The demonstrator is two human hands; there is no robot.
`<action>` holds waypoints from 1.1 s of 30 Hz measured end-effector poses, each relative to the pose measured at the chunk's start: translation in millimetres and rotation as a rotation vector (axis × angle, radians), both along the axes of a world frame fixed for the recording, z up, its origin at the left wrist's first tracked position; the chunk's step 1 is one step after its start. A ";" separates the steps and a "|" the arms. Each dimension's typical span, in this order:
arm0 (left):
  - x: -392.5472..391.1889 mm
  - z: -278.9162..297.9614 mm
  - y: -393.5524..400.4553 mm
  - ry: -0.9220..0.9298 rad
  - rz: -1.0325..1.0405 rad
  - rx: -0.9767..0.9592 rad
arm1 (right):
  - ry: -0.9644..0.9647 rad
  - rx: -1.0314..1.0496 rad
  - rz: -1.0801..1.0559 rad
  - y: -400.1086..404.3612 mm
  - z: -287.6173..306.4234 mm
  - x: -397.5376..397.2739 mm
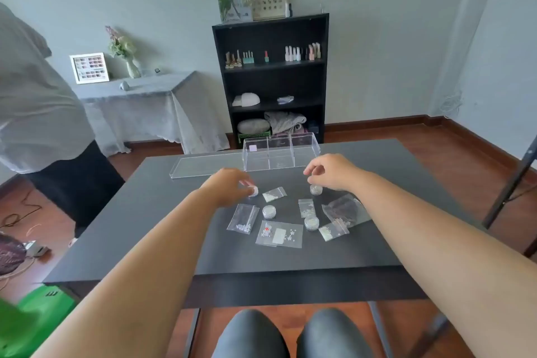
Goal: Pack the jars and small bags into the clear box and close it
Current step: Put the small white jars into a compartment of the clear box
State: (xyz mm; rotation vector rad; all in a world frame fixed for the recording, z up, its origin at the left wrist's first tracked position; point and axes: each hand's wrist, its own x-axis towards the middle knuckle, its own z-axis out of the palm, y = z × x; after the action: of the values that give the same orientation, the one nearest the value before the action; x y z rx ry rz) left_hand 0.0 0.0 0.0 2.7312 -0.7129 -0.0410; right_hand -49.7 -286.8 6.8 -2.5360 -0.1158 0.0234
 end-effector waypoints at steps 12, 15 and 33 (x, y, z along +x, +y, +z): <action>1.4 -19.3 17.6 0.038 0.004 -0.243 | -0.079 -0.051 0.012 -13.6 -17.2 -18.7; -1.0 -28.4 19.2 -0.002 0.014 -0.304 | -0.078 -0.031 0.006 -13.5 -20.5 -19.8; 56.5 33.6 -5.3 -0.273 0.082 -0.441 | -0.206 0.062 -0.006 -7.0 -24.4 6.8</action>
State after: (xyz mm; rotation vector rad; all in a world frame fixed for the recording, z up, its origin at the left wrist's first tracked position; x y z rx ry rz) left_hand 56.5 -5.3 33.6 2.3555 -0.5931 0.4601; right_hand -42.8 -293.8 -17.6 -2.4712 -0.1877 -0.2411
